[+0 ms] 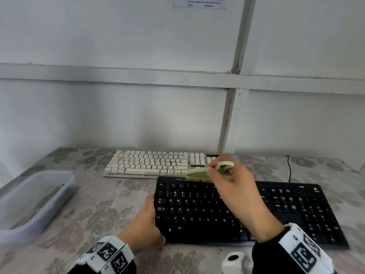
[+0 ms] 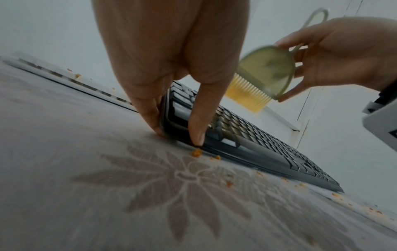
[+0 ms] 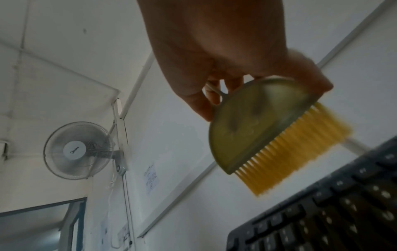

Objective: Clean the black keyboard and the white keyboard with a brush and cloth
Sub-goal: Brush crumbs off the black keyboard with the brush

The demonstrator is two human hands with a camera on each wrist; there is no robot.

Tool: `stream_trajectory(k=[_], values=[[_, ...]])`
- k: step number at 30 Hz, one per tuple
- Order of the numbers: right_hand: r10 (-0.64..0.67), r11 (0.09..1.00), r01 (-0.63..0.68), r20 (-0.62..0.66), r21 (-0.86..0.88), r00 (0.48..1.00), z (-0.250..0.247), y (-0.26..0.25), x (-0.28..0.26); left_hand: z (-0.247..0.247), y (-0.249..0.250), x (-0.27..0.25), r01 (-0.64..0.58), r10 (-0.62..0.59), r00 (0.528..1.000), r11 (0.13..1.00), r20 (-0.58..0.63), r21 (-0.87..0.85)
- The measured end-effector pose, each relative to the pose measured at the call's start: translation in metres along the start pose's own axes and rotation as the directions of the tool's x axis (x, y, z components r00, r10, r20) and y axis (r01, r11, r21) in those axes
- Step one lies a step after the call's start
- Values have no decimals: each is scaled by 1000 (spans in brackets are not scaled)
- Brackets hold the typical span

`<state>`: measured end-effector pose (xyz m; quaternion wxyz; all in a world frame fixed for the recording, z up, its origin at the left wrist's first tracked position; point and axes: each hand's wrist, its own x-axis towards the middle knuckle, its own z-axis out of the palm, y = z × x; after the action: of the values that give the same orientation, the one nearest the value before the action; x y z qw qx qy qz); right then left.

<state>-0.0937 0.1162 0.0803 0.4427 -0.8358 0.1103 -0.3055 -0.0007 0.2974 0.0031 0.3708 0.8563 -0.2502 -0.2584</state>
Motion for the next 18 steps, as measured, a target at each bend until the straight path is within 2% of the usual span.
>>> stream_trajectory(k=[2,7,11,13,14,16,18], values=[[28,999,-29,23,44,999,1,1,-4,0,0,0,-5,5,1000,1000,0,0],[171,982,-169,-13,87,985,-23,16,-6,0,-4,3,20,-20,1000,1000,8,-15],[216,971,-223,-86,-88,973,-53,31,-5,-1,-4,3,29,-29,999,999,15,-42],[173,959,-205,-168,-197,970,-66,36,-5,-1,-4,3,32,-31,999,998,29,-53],[145,963,-183,-195,-196,970,-70,36,-5,-1,-3,3,32,-30,999,998,32,-54],[140,986,-153,-177,-64,974,-70,30,-4,-2,-3,3,33,-31,999,998,33,-52],[175,983,-169,-104,69,979,-63,26,-4,-1,-2,2,37,-35,999,998,28,-47]])
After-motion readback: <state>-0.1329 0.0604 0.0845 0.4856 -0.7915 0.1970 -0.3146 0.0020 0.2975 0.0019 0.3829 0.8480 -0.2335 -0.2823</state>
